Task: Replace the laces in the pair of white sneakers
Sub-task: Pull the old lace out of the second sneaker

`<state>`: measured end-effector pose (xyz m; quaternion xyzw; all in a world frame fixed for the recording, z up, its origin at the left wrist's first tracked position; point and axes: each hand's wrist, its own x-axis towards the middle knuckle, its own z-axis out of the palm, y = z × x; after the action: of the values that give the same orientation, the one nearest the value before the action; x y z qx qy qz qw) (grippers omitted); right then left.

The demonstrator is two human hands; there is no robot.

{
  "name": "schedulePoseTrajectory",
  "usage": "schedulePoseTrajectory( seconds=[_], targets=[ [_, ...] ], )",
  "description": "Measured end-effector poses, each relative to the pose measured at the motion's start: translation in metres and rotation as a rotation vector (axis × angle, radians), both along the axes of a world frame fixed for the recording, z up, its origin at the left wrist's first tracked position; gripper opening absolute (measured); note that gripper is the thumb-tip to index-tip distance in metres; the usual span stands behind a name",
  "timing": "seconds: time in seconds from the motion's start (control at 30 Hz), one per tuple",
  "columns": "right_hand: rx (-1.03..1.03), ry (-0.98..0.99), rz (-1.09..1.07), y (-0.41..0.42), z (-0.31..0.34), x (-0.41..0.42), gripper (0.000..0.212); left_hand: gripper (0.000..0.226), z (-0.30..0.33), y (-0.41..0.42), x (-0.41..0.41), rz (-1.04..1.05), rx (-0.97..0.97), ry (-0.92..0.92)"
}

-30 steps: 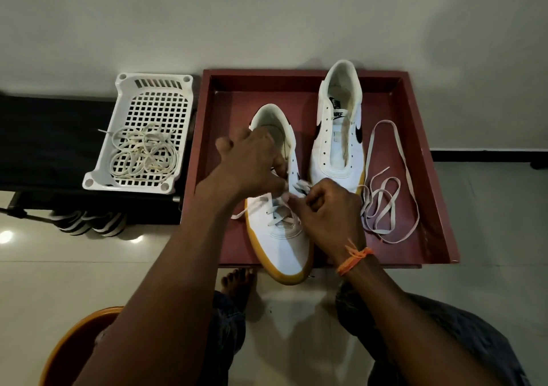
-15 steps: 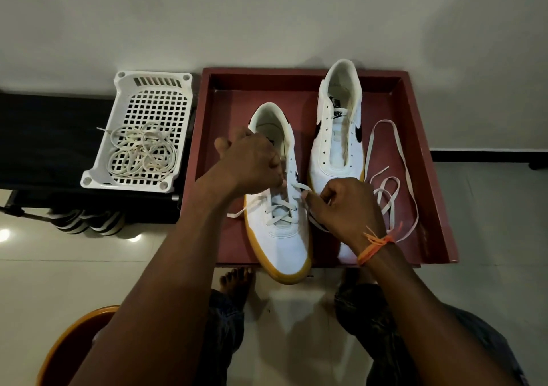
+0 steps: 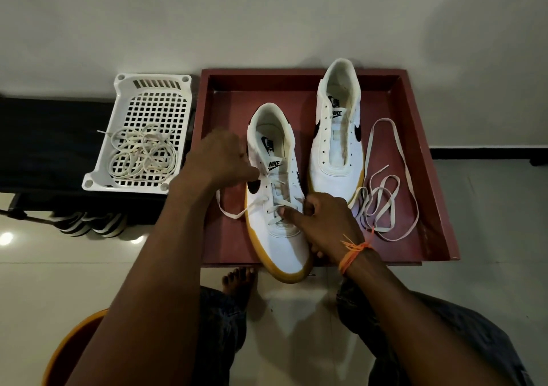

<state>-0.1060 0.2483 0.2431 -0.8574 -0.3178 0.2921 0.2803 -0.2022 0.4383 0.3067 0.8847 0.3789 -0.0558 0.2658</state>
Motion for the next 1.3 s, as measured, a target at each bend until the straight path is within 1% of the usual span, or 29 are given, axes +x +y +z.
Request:
schedulePoseTrajectory(
  seconds=[0.07, 0.13, 0.17, 0.23, 0.3, 0.33, 0.4, 0.47, 0.53, 0.6, 0.77, 0.93, 1.0, 1.1, 1.13, 1.17, 1.2, 1.23, 1.27, 1.3],
  targets=[
    [-0.019, -0.009, 0.014, 0.001, 0.003, 0.002, 0.053, 0.042, 0.002, -0.006, 0.002, 0.019, 0.102, 0.004],
    [-0.004, -0.105, 0.031, 0.001, 0.006, 0.005, 0.055, 0.045, 0.006, -0.011, 0.008, -0.038, 0.118, -0.076],
    [0.039, -0.177, 0.019, 0.002, 0.007, 0.006, 0.055, 0.041, 0.009, -0.015, 0.011, -0.095, 0.119, -0.075],
    [0.194, -0.279, -0.060, 0.003, 0.008, 0.010, 0.049, 0.031, 0.009, -0.023, 0.017, -0.203, 0.132, -0.014],
    [0.337, -0.282, -0.105, 0.004, 0.008, 0.010, 0.033, 0.031, 0.000, -0.029, 0.023, -0.250, 0.128, 0.061],
    [0.378, -0.272, -0.100, 0.004, 0.008, 0.009, 0.027, 0.030, -0.004, -0.031, 0.025, -0.254, 0.112, 0.061],
    [0.429, -0.259, -0.092, 0.004, 0.007, 0.004, 0.024, 0.016, -0.011, -0.032, 0.029, -0.253, 0.070, 0.028],
    [0.467, -0.267, -0.087, 0.005, 0.006, 0.000, 0.021, 0.011, -0.017, -0.027, 0.030, -0.278, 0.065, 0.030],
    [0.474, -0.300, -0.073, 0.005, 0.003, -0.003, 0.023, 0.011, -0.023, -0.024, 0.031, -0.307, 0.092, 0.060],
    [0.436, -0.332, -0.048, 0.006, 0.001, -0.005, 0.025, 0.020, -0.027, -0.022, 0.032, -0.300, 0.119, 0.069],
    [0.401, -0.366, -0.033, 0.008, -0.003, -0.009, 0.019, 0.019, -0.029, -0.022, 0.031, -0.263, 0.124, 0.074],
    [0.381, -0.383, -0.022, 0.011, -0.005, -0.010, 0.021, 0.021, -0.011, -0.026, 0.028, -0.230, 0.194, 0.075],
    [0.382, -0.394, -0.027, 0.010, -0.005, -0.011, 0.021, 0.021, -0.002, -0.032, 0.026, -0.219, 0.190, 0.034],
    [0.404, -0.386, -0.044, 0.009, -0.004, -0.010, 0.016, 0.018, 0.006, -0.029, 0.023, -0.279, 0.168, -0.039],
    [0.407, -0.373, -0.049, 0.009, -0.004, -0.009, 0.015, 0.013, 0.010, -0.025, 0.020, -0.272, 0.180, -0.051],
    [0.409, -0.355, -0.057, 0.009, -0.003, -0.009, 0.014, 0.010, 0.011, -0.019, 0.017, -0.222, 0.174, -0.054],
    [0.414, -0.326, -0.072, 0.010, -0.003, -0.007, 0.013, 0.015, 0.013, -0.013, 0.013, -0.164, 0.158, -0.045],
    [0.420, -0.289, -0.091, 0.010, -0.003, -0.006, 0.013, 0.028, 0.014, -0.008, 0.008, -0.116, 0.131, -0.015],
    [0.430, -0.253, -0.107, 0.010, -0.002, -0.006, 0.012, 0.037, 0.012, -0.005, 0.004, -0.089, 0.102, 0.065],
    [0.443, -0.231, -0.112, 0.011, -0.001, -0.006, 0.014, 0.040, 0.007, -0.001, -0.001, -0.063, 0.103, 0.158]
  ],
)
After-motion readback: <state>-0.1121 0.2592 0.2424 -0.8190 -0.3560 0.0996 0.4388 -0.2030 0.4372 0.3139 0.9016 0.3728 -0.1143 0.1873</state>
